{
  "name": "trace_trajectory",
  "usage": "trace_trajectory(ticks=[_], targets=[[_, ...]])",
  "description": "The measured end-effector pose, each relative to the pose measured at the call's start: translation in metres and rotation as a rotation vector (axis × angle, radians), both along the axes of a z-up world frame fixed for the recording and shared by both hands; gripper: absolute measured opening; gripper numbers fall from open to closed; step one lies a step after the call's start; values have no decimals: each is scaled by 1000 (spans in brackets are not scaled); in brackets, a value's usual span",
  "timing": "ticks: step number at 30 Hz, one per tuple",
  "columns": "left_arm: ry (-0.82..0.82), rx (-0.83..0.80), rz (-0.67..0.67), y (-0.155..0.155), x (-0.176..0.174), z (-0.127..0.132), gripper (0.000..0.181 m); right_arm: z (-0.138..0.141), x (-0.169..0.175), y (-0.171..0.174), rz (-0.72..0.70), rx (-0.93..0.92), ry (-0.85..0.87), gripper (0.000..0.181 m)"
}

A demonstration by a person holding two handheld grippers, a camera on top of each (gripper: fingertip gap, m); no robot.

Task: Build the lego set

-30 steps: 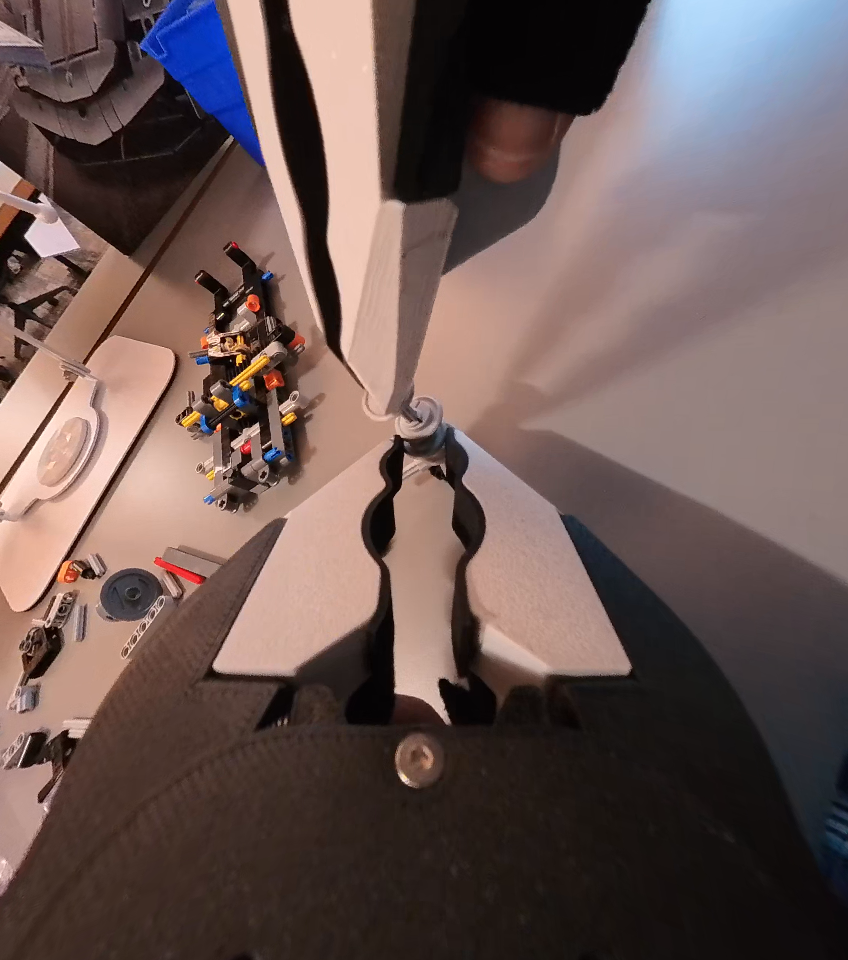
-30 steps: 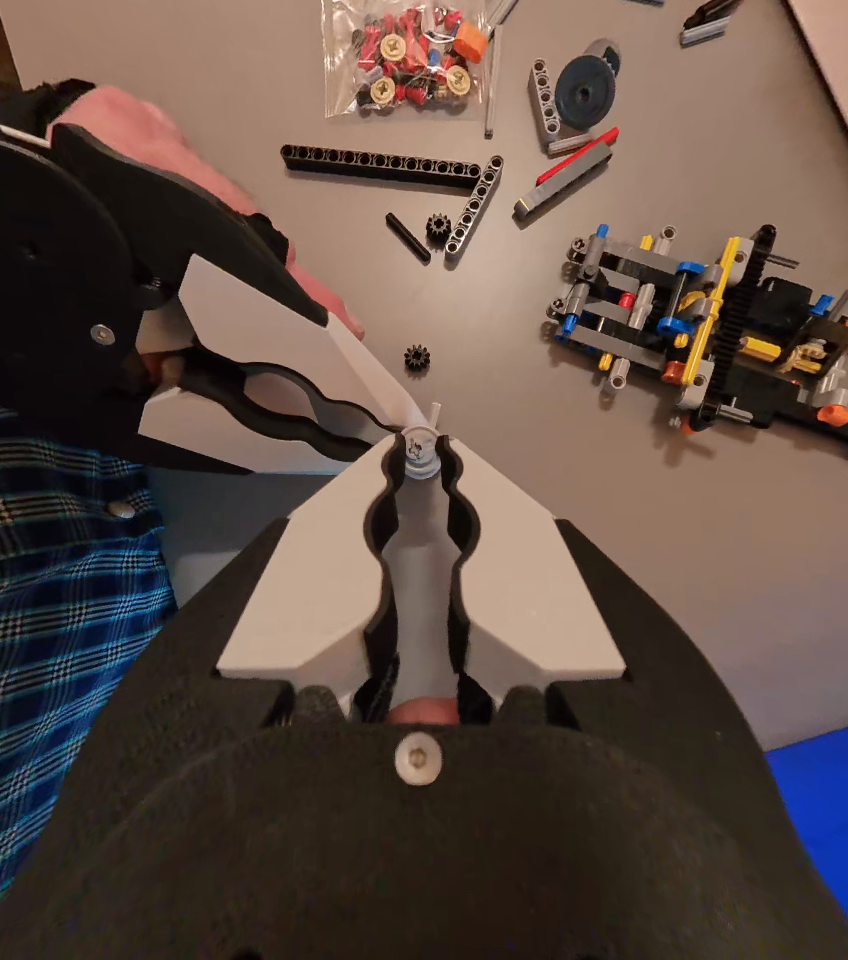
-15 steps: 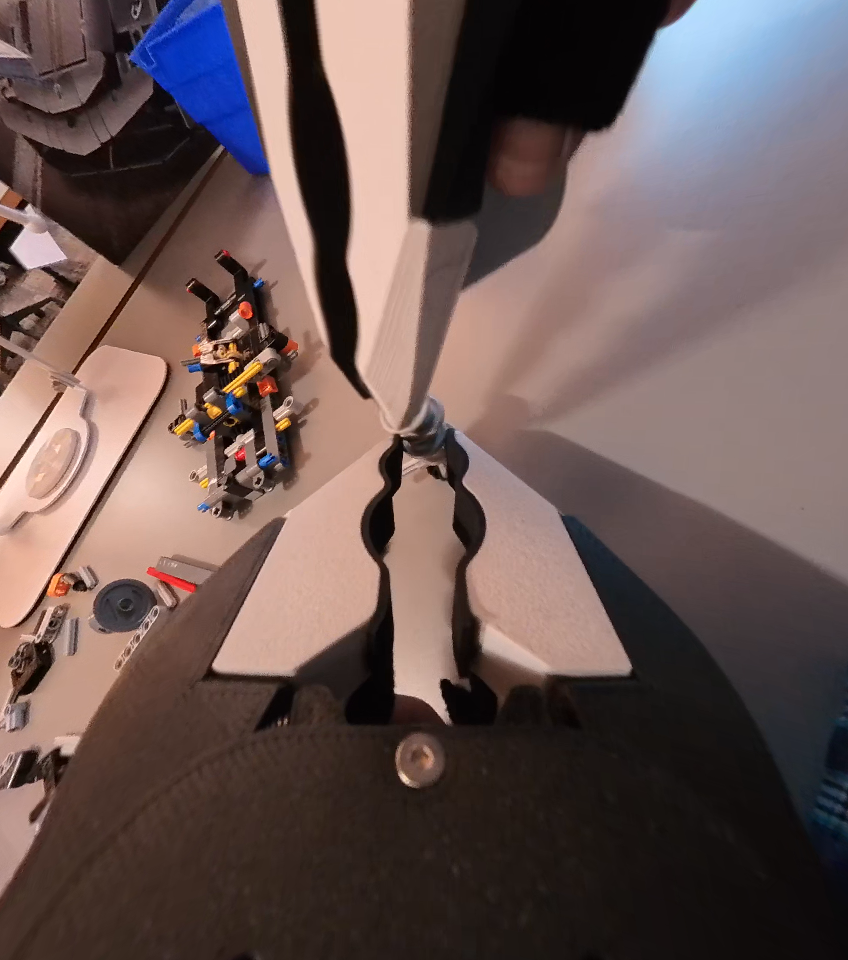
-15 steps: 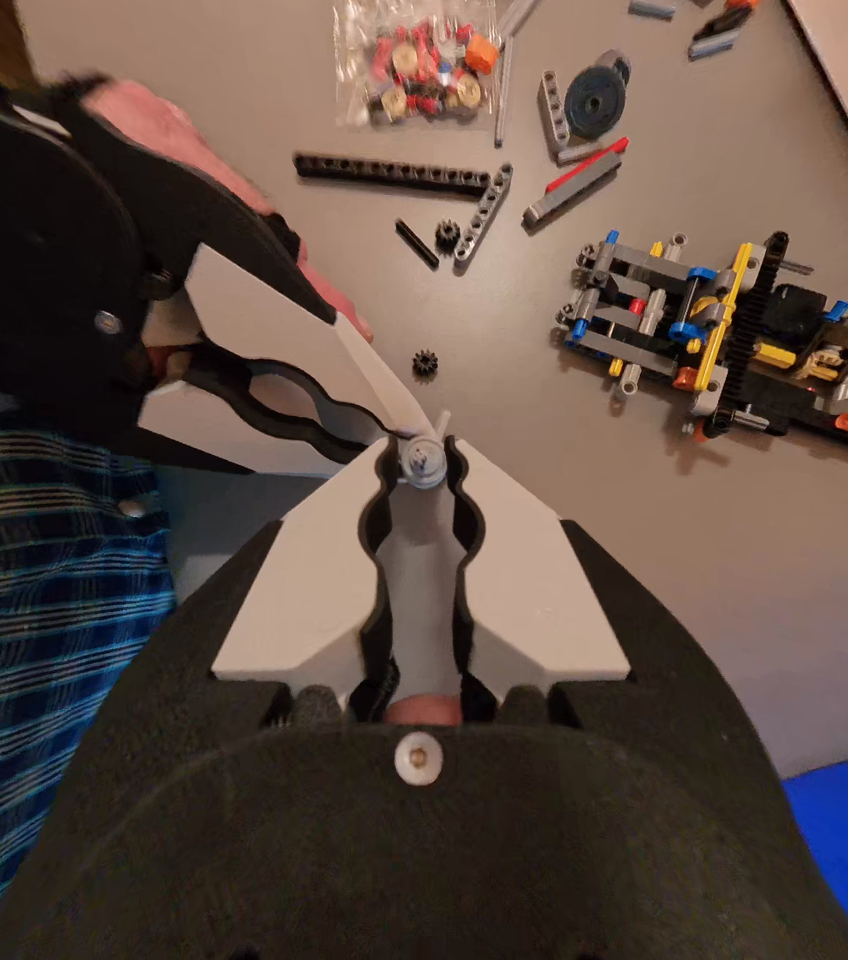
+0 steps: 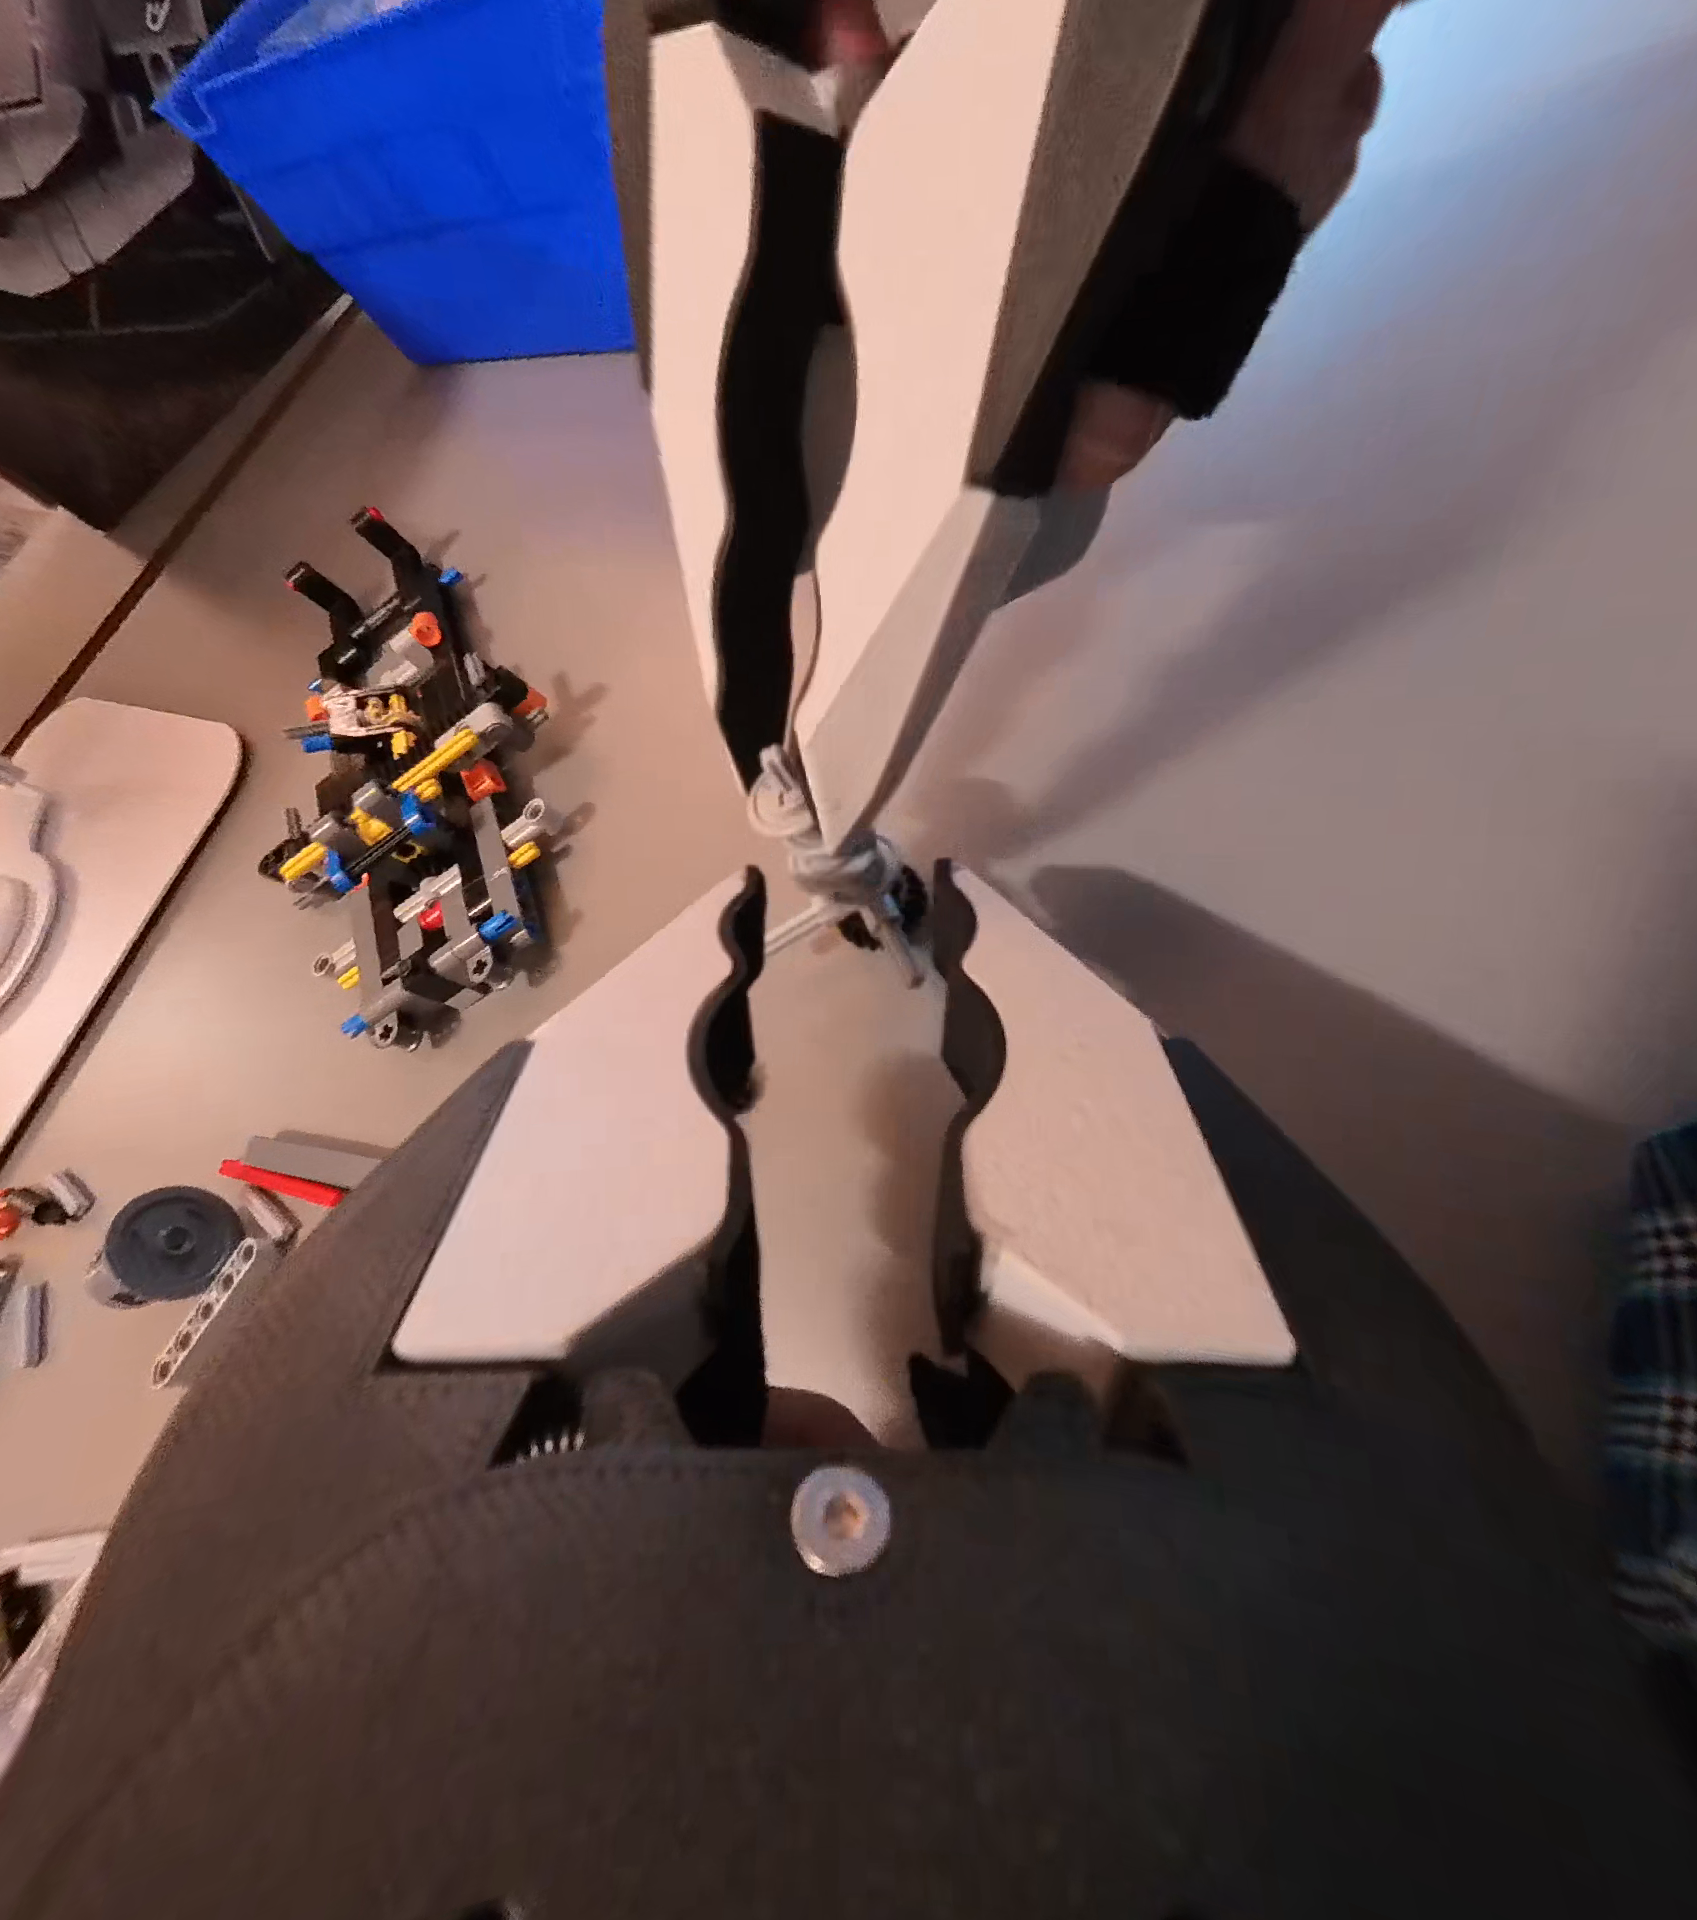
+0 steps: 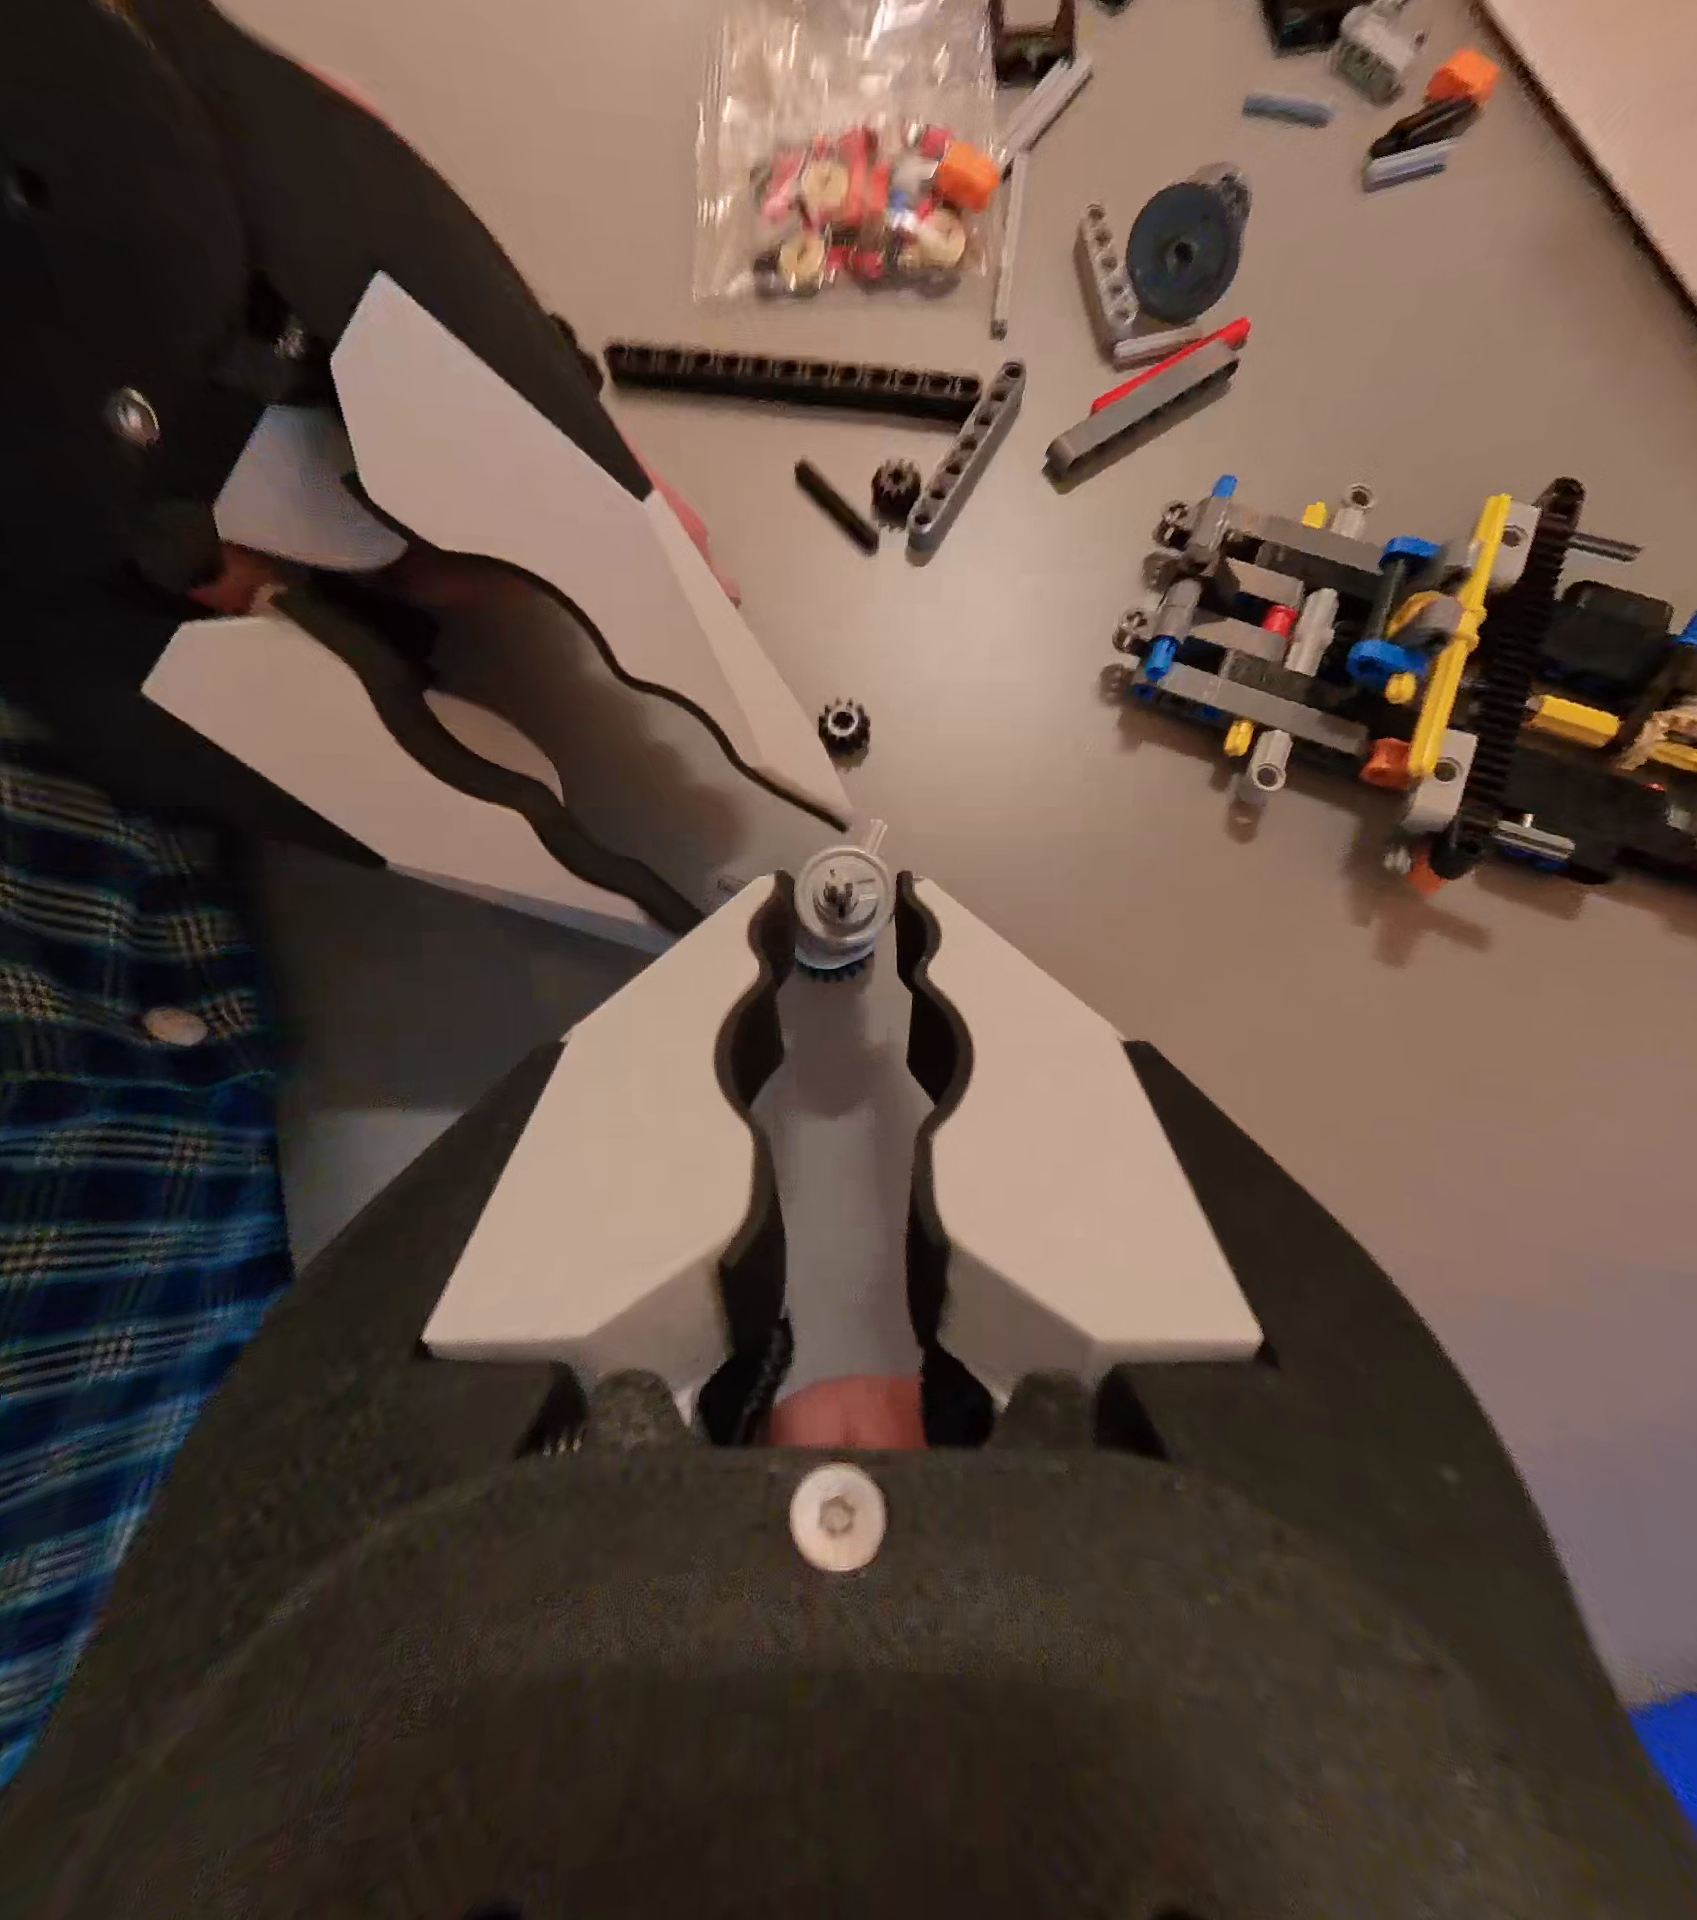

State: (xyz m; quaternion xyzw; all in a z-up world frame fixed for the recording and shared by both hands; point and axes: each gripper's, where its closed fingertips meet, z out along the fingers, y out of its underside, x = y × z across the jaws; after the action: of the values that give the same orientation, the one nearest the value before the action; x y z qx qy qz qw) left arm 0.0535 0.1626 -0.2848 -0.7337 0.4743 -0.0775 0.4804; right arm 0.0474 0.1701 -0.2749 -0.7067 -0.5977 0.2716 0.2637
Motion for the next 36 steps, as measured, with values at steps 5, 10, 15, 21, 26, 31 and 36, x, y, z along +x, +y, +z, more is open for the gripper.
trace_trajectory(ticks=[5, 10, 15, 21, 26, 31, 36], targets=[[-115, 38, 123, 7, -17, 21, 37, 47, -4, 13, -127, -194, 413, 16], [-192, 188, 162, 12, -26, 67, 19, 75, -5, 17, -160, -347, 666, 17], [-196, 248, 151, 8, -23, 86, 9, 86, -11, 16, -141, -392, 761, 17], [-186, 294, 176, 8, -31, 96, 3, 95, -18, 14, -112, -448, 815, 17], [-194, 259, 200, 13, -49, 103, 2, 103, -17, 24, -127, -440, 856, 29], [-255, 115, 213, 20, -71, 107, 2, 104, -21, 25, -100, -383, 821, 30], [-295, 38, 231, 24, -88, 112, 2, 108, -32, 24, -65, -369, 816, 30]])
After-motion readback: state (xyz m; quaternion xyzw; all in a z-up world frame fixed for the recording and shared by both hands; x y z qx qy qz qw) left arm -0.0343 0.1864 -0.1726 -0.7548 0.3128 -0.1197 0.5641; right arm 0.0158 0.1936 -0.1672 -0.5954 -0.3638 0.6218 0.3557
